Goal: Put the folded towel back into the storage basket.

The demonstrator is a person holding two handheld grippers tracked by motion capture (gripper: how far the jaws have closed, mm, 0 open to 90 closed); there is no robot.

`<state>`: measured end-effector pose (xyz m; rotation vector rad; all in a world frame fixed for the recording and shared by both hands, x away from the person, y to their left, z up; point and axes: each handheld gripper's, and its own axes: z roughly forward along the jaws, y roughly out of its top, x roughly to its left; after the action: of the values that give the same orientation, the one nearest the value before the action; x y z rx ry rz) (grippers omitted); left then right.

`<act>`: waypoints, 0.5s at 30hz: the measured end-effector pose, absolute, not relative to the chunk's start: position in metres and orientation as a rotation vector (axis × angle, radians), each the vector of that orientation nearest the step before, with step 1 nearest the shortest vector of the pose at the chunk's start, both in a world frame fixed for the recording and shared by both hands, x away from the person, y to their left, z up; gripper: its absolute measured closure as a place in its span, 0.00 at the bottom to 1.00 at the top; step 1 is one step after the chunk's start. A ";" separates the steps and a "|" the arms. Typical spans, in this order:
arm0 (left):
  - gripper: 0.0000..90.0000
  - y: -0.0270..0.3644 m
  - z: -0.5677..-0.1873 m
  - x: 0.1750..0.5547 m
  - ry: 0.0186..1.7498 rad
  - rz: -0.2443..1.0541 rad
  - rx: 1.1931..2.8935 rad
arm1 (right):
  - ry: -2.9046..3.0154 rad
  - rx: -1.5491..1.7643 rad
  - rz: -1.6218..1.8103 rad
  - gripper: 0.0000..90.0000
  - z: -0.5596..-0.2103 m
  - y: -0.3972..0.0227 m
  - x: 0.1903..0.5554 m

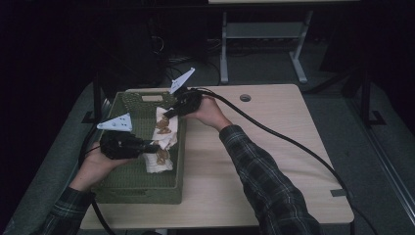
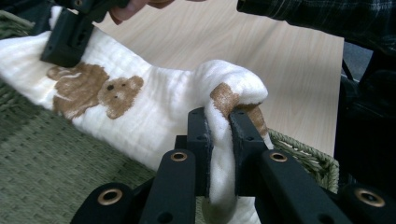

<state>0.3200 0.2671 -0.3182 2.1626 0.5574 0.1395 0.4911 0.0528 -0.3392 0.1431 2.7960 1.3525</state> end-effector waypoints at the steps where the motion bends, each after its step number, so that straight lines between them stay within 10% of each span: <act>1: 0.89 0.266 -0.320 0.320 0.557 0.133 2.162 | 2.800 0.142 1.347 0.90 -0.340 0.053 0.491; 15: 0.78 0.258 -0.342 0.319 0.556 0.093 2.215 | 2.836 0.134 1.304 0.90 -0.355 0.060 0.486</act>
<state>0.3194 0.2580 -0.3418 2.2145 0.5564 0.0932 0.4860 0.0599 -0.3551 0.1341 2.8361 1.3040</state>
